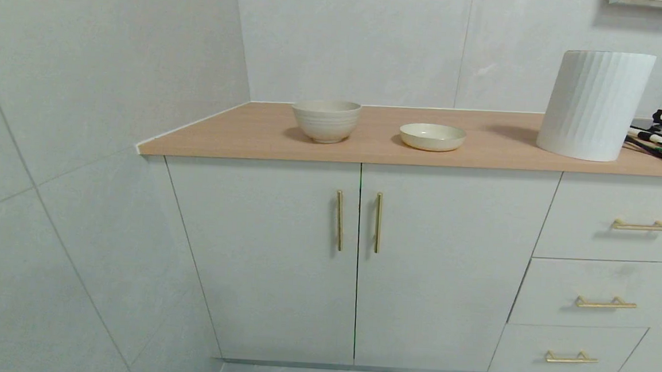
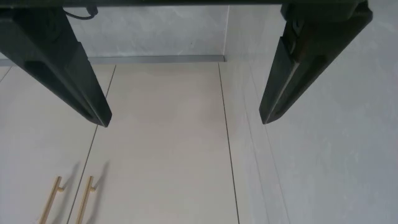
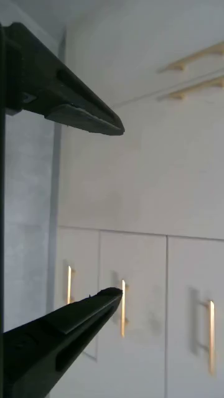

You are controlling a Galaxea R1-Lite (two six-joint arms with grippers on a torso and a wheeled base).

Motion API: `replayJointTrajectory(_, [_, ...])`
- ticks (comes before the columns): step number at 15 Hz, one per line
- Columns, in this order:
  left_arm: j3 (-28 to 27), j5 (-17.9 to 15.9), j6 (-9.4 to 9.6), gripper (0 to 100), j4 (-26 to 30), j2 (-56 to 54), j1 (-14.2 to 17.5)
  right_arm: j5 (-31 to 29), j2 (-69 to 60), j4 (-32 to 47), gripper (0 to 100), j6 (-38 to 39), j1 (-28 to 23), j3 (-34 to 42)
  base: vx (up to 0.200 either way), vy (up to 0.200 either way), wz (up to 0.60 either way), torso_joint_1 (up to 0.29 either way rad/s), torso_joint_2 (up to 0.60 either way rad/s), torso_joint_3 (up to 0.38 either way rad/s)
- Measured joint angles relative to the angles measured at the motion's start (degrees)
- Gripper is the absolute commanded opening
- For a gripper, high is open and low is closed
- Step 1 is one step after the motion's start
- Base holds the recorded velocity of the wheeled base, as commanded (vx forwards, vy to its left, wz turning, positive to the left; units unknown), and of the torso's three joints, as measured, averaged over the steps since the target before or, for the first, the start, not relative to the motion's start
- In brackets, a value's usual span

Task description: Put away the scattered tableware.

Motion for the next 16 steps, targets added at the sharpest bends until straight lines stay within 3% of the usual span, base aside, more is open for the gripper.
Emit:
replayJointTrajectory(4, [0.0, 0.0, 0.0, 100, 0.0, 0.0, 0.0, 9.2, 8.2, 2.4, 100, 2.2, 1.1, -11.6, 0.0, 0.0, 0.0, 0.0, 0.0, 0.0])
replayJointTrajectory(8, [0.0, 0.0, 0.0, 100, 0.0, 0.0, 0.0, 17.5, 28.2, 2.9, 100, 2.5, 2.7, -19.0, 0.0, 0.0, 0.0, 0.0, 0.0, 0.0])
replayJointTrajectory(16, [0.0, 0.0, 0.0, 100, 0.0, 0.0, 0.0, 21.0, 65.6, -6.8, 100, 2.7, 15.8, -37.4, 0.0, 0.0, 0.0, 0.0, 0.0, 0.0])
